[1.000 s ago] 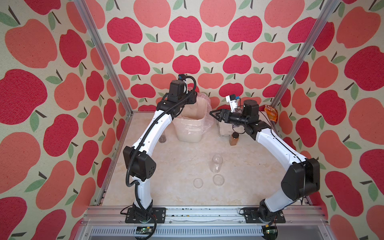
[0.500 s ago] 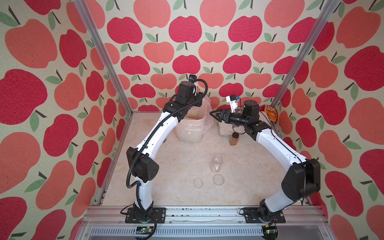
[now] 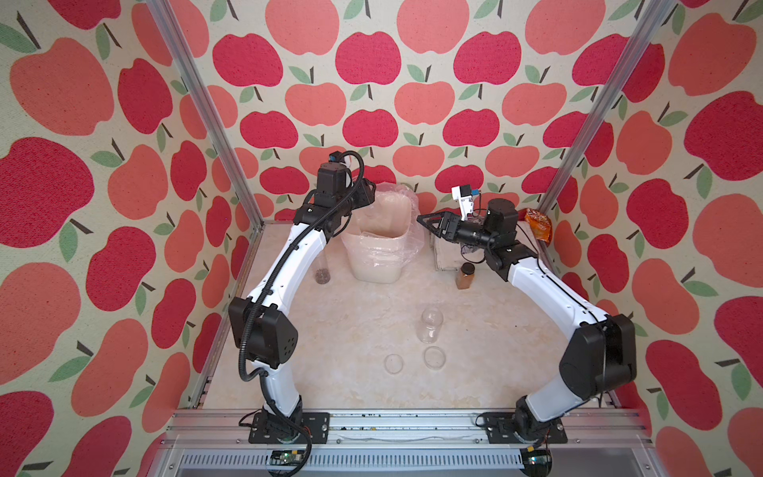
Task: Empty the moldy dried flower tea in the jars
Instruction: Pour the moldy dried flower tea into the trash bin, then place the jar at the center of the board.
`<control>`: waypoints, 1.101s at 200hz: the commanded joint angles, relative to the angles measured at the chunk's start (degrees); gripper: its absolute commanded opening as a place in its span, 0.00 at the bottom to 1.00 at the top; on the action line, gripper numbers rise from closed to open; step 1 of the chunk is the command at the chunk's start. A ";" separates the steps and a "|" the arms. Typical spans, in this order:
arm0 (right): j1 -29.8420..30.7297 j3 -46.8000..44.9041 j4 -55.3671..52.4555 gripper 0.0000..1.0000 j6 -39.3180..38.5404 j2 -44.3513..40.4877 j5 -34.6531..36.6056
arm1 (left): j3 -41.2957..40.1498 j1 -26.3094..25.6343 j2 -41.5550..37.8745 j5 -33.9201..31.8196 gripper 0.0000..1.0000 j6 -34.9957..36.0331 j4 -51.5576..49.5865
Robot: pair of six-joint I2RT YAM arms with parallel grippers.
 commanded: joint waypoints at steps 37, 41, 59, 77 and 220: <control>4.55 3.71 14.77 0.99 15.03 2.30 0.81 | -15.51 3.78 -9.56 11.96 0.00 -29.74 25.57; 4.83 4.27 14.27 0.99 14.77 2.53 1.02 | -16.15 3.86 -9.85 12.21 0.00 -30.52 26.44; 6.23 6.79 11.94 0.99 14.23 3.86 1.84 | -18.05 4.21 -10.71 13.00 0.00 -33.16 28.35; 7.02 8.73 10.77 0.99 14.18 5.45 2.99 | -19.50 4.25 -11.37 13.35 0.00 -34.75 29.78; 11.12 23.75 10.43 0.95 21.68 19.56 3.16 | -22.65 4.37 -11.06 15.27 0.00 -38.92 33.93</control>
